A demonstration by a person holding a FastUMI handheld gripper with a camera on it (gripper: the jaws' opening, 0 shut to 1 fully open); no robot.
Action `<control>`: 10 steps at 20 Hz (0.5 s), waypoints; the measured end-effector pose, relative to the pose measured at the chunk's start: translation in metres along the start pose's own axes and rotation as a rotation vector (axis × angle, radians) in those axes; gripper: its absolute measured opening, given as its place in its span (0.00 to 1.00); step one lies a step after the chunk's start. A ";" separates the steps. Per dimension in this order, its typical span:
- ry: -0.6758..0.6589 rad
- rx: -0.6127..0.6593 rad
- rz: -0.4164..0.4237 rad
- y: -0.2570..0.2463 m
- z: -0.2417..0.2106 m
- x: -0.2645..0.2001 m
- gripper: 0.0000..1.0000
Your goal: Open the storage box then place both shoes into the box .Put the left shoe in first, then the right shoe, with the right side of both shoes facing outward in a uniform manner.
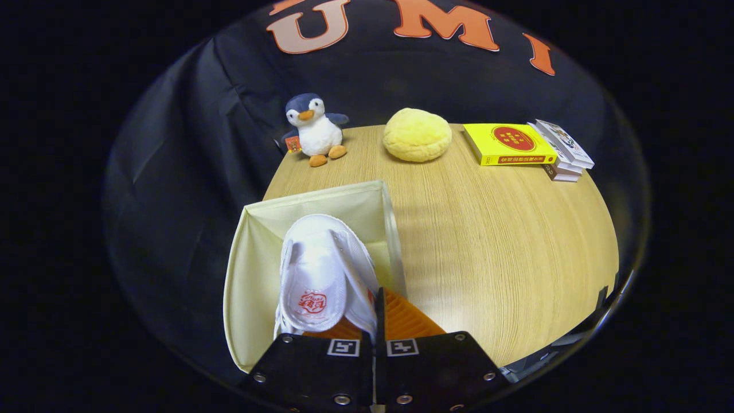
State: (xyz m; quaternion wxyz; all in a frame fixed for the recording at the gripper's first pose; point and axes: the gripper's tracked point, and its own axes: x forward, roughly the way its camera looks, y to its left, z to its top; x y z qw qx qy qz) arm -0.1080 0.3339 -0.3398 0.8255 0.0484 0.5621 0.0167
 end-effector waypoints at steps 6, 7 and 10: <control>0.036 -0.005 0.076 0.008 -0.007 -0.020 0.24; 0.016 -0.003 0.086 0.005 0.000 -0.027 0.24; -0.009 0.022 0.167 0.005 0.013 -0.046 0.28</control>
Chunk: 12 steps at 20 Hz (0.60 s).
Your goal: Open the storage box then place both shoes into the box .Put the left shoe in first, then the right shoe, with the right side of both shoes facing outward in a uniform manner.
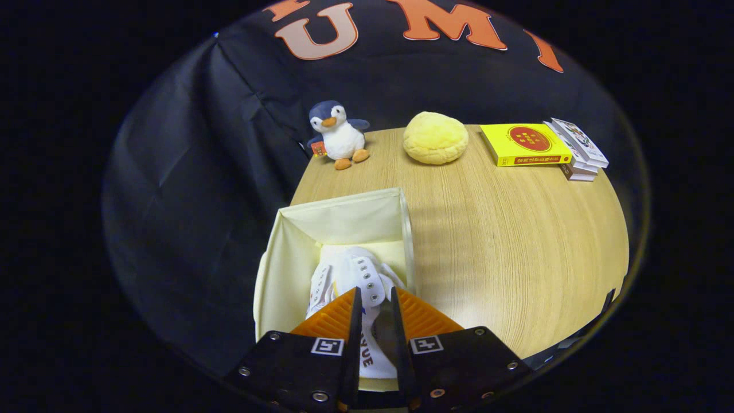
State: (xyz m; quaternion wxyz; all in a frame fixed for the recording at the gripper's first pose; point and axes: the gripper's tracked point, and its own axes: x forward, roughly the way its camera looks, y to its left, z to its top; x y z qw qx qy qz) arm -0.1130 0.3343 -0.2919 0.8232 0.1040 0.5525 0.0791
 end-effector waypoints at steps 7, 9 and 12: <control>-0.155 -0.026 -0.005 -0.050 0.042 -0.043 0.48; -0.211 -0.027 -0.017 -0.071 0.057 -0.058 0.55; -0.305 -0.023 -0.033 -0.100 0.081 -0.080 0.64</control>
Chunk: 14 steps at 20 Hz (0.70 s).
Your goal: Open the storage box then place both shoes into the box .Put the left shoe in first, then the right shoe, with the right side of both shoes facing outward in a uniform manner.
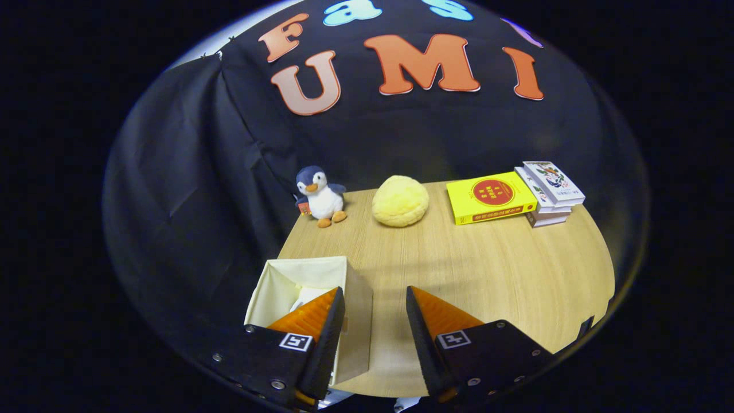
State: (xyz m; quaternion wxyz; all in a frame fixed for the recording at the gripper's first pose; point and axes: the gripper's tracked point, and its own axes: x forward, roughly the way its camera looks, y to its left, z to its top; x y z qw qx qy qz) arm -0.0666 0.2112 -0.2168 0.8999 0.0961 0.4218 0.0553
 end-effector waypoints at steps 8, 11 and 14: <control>-0.299 -0.061 -0.072 -0.081 0.082 -0.054 0.85; -0.415 -0.075 -0.093 -0.105 0.111 -0.078 0.88; -0.527 -0.079 -0.100 -0.126 0.140 -0.103 0.90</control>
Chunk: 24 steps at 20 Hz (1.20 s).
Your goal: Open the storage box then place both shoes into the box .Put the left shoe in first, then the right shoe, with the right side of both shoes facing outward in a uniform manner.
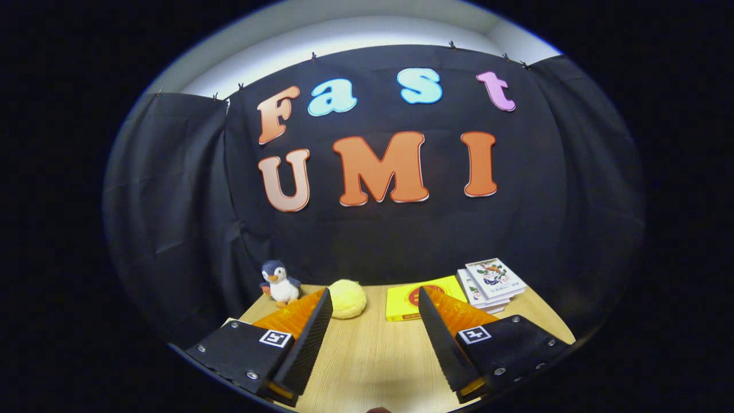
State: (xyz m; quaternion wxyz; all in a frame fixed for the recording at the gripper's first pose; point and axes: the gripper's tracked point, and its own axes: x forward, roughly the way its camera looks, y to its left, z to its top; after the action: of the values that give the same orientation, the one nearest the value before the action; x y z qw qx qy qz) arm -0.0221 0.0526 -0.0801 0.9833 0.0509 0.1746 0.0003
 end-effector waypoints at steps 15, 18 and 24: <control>-0.321 -0.049 0.026 -0.050 0.097 -0.022 0.93; -0.346 -0.076 0.025 -0.052 0.102 -0.024 0.93; -0.342 -0.103 0.035 -0.043 0.099 -0.029 0.93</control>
State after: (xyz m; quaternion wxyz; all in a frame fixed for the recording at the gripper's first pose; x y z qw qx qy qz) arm -0.0155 -0.0002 0.0183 0.9998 0.0026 0.0038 0.0177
